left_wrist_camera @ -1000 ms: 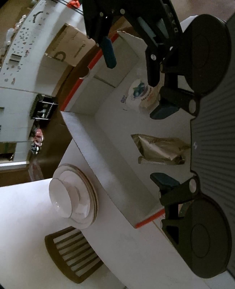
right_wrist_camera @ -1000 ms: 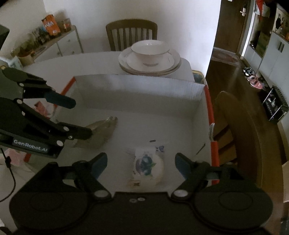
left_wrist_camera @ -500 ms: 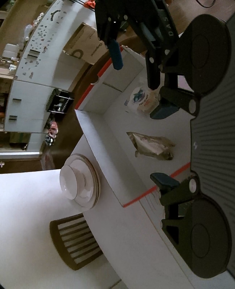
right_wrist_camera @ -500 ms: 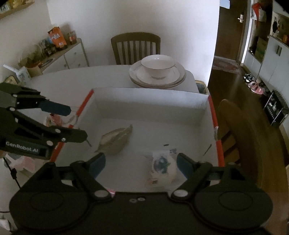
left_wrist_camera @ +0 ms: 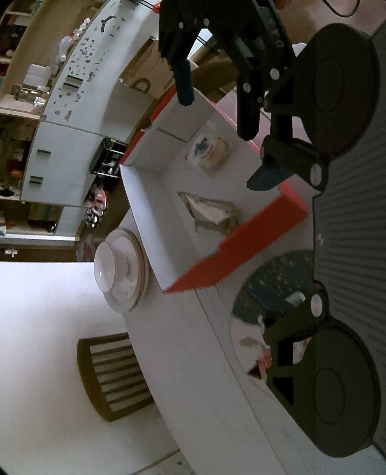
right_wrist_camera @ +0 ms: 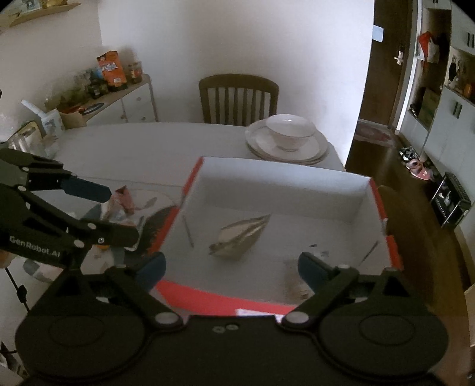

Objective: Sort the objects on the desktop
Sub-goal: 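Withdraw both open tools from the box back over the table items, then grasp the dark grey packet with the left tool while the right tool grasps the pink comb, then carry the grey packet and pink comb over the red box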

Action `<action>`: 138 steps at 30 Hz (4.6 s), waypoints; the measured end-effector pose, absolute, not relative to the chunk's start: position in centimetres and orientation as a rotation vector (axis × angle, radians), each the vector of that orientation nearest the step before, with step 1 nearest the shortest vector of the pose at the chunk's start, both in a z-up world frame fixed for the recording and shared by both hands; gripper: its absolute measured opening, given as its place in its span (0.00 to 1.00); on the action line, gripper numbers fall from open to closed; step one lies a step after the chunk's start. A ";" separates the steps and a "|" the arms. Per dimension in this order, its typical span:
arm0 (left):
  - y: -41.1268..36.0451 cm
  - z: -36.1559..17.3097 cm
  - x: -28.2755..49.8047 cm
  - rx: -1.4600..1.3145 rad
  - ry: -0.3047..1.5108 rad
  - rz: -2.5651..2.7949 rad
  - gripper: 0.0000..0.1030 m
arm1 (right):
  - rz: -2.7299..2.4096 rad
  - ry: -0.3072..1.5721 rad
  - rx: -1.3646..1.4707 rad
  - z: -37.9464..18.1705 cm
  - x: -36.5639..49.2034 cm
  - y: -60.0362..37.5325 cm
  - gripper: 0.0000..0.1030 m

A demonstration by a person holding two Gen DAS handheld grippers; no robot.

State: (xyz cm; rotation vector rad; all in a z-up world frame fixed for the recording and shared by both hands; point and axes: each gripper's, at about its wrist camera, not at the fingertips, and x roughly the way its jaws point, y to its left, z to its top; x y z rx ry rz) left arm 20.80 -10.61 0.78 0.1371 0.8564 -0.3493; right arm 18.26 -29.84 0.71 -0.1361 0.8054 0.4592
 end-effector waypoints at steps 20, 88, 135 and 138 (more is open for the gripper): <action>2.2 -2.9 15.2 0.106 0.899 -0.311 1.00 | 0.426 0.830 -0.072 -1.3 14.4 -21.8 0.95; 8.9 -11.4 12.5 0.129 1.042 -0.490 0.60 | 0.560 0.982 -0.277 -11.6 13.7 -4.1 0.36; 1.5 -4.6 13.4 0.059 0.981 -0.549 0.17 | 0.429 0.936 -0.006 -4.4 11.2 -17.4 0.09; 0.3 -4.1 13.7 0.059 0.973 -0.560 0.17 | 0.419 0.928 0.002 -3.9 11.2 -18.8 0.09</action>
